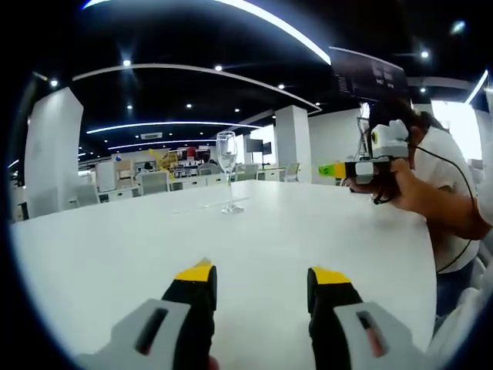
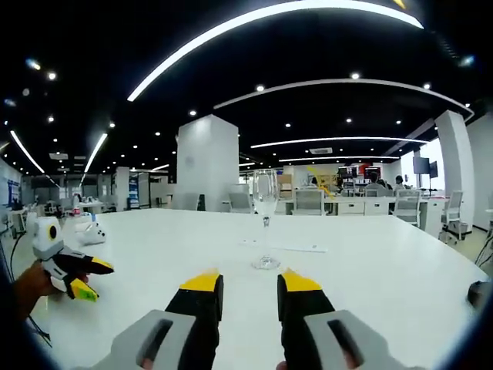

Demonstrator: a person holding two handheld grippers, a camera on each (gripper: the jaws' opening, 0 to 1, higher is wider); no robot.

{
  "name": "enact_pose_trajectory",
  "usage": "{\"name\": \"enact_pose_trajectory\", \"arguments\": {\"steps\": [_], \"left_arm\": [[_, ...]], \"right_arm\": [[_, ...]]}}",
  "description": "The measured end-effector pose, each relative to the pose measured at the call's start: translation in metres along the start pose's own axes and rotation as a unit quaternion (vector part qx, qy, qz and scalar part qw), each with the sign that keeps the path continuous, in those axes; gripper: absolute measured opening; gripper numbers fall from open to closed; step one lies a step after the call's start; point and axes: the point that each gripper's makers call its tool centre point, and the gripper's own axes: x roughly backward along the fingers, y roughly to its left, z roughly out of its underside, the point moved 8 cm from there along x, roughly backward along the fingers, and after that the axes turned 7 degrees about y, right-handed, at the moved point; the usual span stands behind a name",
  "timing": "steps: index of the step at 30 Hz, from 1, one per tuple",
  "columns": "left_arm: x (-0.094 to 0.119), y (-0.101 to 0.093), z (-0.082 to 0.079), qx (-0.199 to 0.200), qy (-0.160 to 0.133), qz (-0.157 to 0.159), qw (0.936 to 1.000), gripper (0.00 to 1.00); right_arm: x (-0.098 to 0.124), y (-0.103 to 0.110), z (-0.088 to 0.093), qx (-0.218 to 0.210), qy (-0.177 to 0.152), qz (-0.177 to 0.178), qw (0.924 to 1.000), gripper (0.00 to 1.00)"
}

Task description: Stand the stemmed glass upright on the table place it in front of you

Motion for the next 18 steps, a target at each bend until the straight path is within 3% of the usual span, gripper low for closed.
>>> {"name": "enact_pose_trajectory", "arguments": {"steps": [8,16,18], "left_arm": [[-0.001,-0.003,0.000,-0.003,0.005,0.001,1.0000,0.47],[-0.002,-0.007,0.001,-0.019,0.011,0.003,0.9998,0.47],[-0.003,-0.007,0.002,-0.027,0.015,0.000,0.9995,0.47]], "right_arm": [[0.003,0.004,0.007,-0.005,-0.003,-0.001,1.0000,0.31],[0.011,0.007,0.035,-0.036,-0.005,0.004,0.9993,0.29],[0.013,0.008,0.033,-0.033,-0.003,-0.007,0.9994,0.30]]}}
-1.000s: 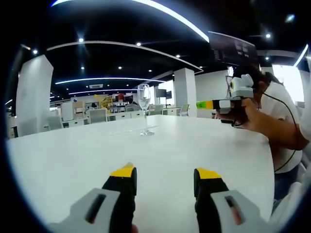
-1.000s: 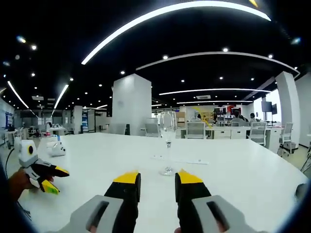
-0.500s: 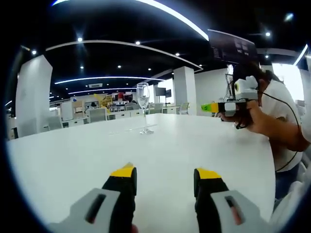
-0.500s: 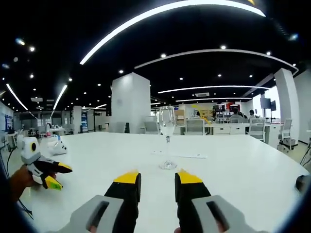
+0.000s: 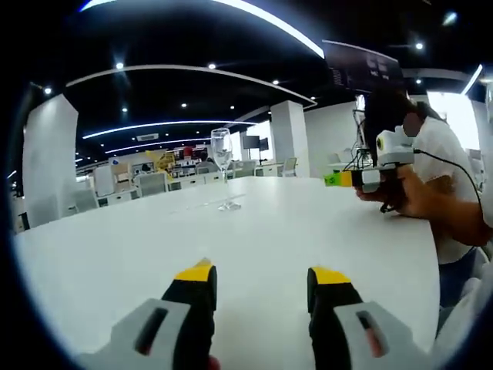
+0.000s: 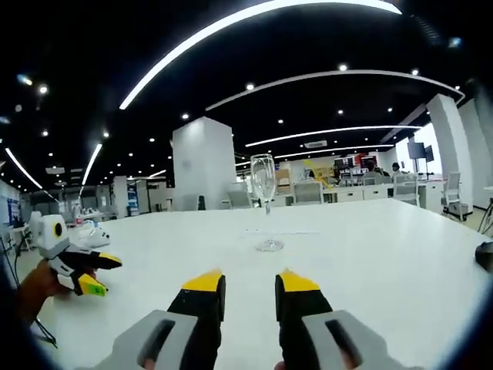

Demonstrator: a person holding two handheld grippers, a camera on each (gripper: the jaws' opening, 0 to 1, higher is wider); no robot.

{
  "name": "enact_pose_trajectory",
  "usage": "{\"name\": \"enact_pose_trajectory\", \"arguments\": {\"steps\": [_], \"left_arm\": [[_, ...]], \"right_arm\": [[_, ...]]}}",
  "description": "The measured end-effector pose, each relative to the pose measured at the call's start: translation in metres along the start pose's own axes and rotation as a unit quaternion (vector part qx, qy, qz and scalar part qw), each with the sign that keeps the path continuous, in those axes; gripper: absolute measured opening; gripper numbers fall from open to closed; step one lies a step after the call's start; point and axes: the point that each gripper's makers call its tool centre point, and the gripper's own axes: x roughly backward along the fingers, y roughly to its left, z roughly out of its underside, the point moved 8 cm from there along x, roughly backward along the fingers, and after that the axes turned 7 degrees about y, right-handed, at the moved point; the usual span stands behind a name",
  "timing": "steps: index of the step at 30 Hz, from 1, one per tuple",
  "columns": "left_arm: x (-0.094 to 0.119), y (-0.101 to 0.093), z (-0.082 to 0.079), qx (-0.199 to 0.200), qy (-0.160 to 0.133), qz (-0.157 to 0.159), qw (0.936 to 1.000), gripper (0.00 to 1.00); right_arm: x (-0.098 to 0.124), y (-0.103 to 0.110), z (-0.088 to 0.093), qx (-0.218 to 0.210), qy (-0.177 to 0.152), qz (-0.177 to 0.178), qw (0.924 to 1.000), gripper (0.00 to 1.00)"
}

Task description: Stand the stemmed glass upright on the table place it in front of you

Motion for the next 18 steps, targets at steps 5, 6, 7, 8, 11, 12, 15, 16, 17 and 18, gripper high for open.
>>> {"name": "enact_pose_trajectory", "arguments": {"steps": [5,6,7,8,11,12,15,16,17,18], "left_arm": [[-0.002,-0.004,0.001,-0.019,0.005,0.003,0.9998,0.47],[-0.002,-0.004,0.001,-0.022,0.005,0.003,0.9997,0.47],[-0.002,-0.004,0.000,-0.020,0.002,0.001,0.9998,0.47],[-0.001,-0.003,0.000,-0.019,0.000,0.000,0.9998,0.48],[0.000,-0.003,-0.001,-0.012,-0.007,-0.003,0.9999,0.48],[0.001,-0.003,-0.002,-0.011,-0.011,-0.002,0.9999,0.48],[0.003,-0.001,-0.005,0.004,-0.023,0.001,0.9997,0.49],[0.003,-0.001,-0.006,0.009,-0.028,0.000,0.9996,0.49],[0.004,-0.001,-0.009,0.026,-0.040,0.002,0.9989,0.50],[0.006,-0.002,-0.010,0.036,-0.048,0.013,0.9981,0.51]], "right_arm": [[0.009,0.005,-0.004,0.014,-0.016,0.002,0.9998,0.30],[0.011,0.007,-0.004,0.015,-0.020,0.001,0.9997,0.30],[0.011,0.007,-0.004,0.017,-0.023,0.002,0.9996,0.30],[0.010,0.007,-0.004,0.019,-0.021,0.005,0.9996,0.30],[0.009,0.007,-0.003,0.012,-0.017,0.000,0.9998,0.30],[0.010,0.007,-0.002,0.011,-0.015,0.000,0.9998,0.30],[0.011,0.006,-0.002,0.004,-0.014,0.005,0.9999,0.30],[0.012,0.005,-0.002,0.001,-0.015,0.005,0.9999,0.30],[0.013,0.005,-0.002,-0.008,-0.016,0.002,0.9998,0.30],[0.015,0.005,-0.002,-0.016,-0.016,0.002,0.9997,0.29]]}}
